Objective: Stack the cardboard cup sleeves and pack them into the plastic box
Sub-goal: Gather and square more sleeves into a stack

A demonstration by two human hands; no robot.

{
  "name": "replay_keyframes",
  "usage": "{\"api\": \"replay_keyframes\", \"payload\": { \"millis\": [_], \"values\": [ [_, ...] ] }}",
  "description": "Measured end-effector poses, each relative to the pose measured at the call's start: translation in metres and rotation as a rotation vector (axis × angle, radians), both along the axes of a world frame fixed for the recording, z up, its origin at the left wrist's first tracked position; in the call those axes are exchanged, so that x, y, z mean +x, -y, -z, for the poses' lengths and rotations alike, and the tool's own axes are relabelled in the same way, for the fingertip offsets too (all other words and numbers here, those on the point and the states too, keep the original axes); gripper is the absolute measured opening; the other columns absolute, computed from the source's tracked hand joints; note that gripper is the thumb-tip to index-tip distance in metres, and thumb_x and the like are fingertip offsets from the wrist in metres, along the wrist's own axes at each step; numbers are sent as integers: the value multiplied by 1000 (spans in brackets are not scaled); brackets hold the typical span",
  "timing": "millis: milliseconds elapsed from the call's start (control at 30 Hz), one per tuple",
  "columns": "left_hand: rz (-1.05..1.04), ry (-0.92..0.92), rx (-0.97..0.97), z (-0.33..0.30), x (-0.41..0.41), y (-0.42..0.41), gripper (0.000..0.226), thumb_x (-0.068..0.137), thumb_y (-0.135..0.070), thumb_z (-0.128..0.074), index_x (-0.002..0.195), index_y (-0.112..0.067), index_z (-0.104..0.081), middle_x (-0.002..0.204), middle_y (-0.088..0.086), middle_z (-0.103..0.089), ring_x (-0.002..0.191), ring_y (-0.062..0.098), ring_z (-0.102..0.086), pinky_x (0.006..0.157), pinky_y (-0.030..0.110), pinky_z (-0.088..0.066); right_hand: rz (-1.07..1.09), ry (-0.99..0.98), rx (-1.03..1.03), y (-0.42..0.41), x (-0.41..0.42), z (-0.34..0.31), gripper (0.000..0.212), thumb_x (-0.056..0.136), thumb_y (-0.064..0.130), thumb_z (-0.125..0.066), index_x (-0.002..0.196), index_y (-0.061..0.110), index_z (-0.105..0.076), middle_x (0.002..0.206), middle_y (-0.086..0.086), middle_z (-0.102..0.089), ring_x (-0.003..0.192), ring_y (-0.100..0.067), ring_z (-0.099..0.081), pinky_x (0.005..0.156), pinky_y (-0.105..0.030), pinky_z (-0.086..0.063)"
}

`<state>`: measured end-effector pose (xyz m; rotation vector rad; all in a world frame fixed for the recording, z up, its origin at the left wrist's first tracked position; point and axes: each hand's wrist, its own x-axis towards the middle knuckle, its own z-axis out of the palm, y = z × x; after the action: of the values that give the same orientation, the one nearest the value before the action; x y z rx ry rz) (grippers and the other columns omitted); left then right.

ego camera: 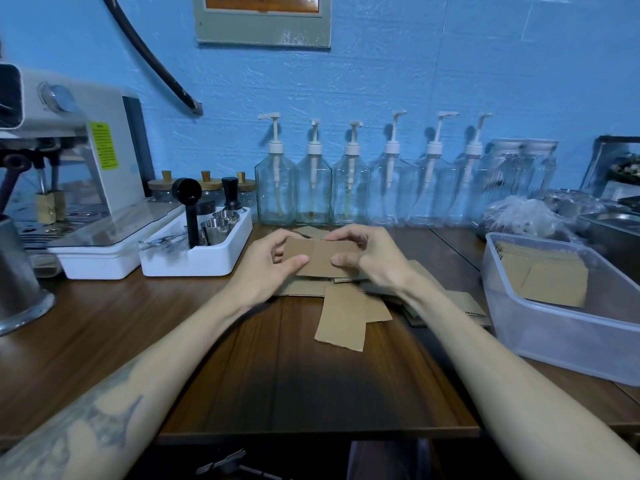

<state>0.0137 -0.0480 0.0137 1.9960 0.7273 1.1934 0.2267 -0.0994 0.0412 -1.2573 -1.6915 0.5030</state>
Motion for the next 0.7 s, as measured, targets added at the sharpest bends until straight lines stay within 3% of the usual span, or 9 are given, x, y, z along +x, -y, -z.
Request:
{"api": "replay_keyframes", "payload": {
  "millis": [100,233,367,467,567,700],
  "values": [
    [2,42,-66,1,-2,-2,22,90,-5,-67,102,-23,-62,98,1,-75,86,14,-71,68,28,-59,1,26,-3,0,9,-2,28,79,19,-81,101,33,-72,101,6,-73,93,-13,-67,93,-31,-52],
    [-52,59,-96,1,-9,-7,19,92,-4,-64,107,-15,-59,100,5,-74,80,13,-69,68,31,-59,92,237,-87,5,35,3,38,81,35,-78,116,25,-68,101,10,-68,90,-4,-63,78,-15,-46],
    [-125,54,-120,4,-13,-10,22,94,-5,-63,113,-12,-55,106,8,-72,91,23,-68,74,40,-60,122,422,-225,4,46,8,55,81,48,-75,129,23,-63,130,6,-60,116,-14,-56,103,-32,-44],
    [-160,64,-104,3,-15,-10,25,94,-6,-63,112,-19,-53,103,2,-71,90,19,-68,70,34,-61,135,516,-236,3,44,7,63,78,53,-75,132,25,-60,140,2,-53,128,-18,-49,111,-44,-39],
    [-176,50,-73,3,-16,-9,28,94,-5,-61,115,-22,-55,101,-4,-68,88,16,-67,67,27,-60,172,591,-213,4,41,4,69,76,54,-76,137,29,-55,130,0,-48,127,-21,-39,110,-47,-35],
    [-188,1,-21,3,-15,-8,33,96,-5,-59,121,-25,-58,102,-6,-57,85,13,-61,68,28,-60,215,555,-131,6,41,-3,68,76,41,-81,138,26,-55,110,0,-43,113,-19,-41,105,-40,-35]
  ]
}}
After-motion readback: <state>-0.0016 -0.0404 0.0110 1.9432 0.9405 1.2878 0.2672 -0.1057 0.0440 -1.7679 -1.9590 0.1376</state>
